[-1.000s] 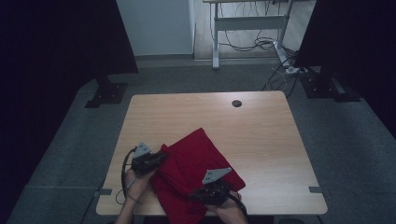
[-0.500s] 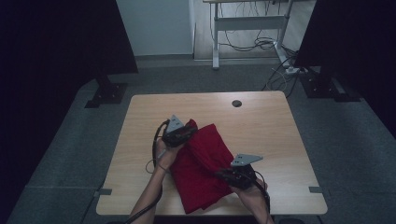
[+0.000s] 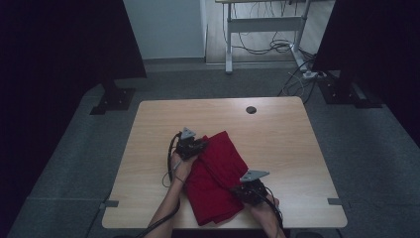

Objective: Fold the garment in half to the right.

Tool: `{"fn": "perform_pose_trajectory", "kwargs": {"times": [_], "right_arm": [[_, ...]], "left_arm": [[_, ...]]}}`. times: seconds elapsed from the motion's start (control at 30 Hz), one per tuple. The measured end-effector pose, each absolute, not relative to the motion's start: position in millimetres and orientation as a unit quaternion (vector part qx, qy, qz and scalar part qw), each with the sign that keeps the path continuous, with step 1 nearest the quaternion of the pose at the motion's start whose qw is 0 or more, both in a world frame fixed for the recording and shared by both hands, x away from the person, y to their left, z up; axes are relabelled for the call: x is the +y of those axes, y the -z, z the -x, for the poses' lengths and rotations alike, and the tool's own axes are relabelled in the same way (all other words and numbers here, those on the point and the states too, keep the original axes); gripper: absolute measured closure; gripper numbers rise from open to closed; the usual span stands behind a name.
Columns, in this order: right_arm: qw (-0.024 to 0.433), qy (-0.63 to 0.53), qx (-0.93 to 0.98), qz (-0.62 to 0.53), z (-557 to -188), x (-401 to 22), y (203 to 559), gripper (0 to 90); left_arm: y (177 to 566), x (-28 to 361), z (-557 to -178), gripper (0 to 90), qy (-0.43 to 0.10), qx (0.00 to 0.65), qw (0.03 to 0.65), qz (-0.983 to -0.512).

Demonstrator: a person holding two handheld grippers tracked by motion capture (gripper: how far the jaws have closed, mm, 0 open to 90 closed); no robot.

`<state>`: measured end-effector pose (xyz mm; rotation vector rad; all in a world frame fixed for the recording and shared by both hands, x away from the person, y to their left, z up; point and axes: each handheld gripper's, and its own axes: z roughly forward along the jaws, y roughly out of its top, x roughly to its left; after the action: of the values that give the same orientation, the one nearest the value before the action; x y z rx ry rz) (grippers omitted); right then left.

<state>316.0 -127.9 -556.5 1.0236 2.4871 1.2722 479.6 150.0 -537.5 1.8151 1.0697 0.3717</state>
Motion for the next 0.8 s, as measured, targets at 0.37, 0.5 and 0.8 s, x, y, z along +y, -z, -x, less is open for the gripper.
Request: {"fn": "perform_pose_trajectory", "kwargs": {"times": [0.37, 0.5, 0.8], "right_arm": [[0.095, -0.421, 0.832, -0.348, -314, -126, 557, 79.9], [0.097, -0.421, 0.833, -0.347, -314, -126, 558, 79.9], [0.092, -0.426, 0.831, -0.344, -316, -128, 560, 79.5]], "left_arm": [[522, 156, -479, 56.1, -0.207, 0.435, 0.443, -0.756], [509, 172, -475, 55.5, -0.239, 0.449, 0.436, -0.742], [488, 184, -440, 41.0, -0.210, 0.391, 0.474, -0.760]]}}
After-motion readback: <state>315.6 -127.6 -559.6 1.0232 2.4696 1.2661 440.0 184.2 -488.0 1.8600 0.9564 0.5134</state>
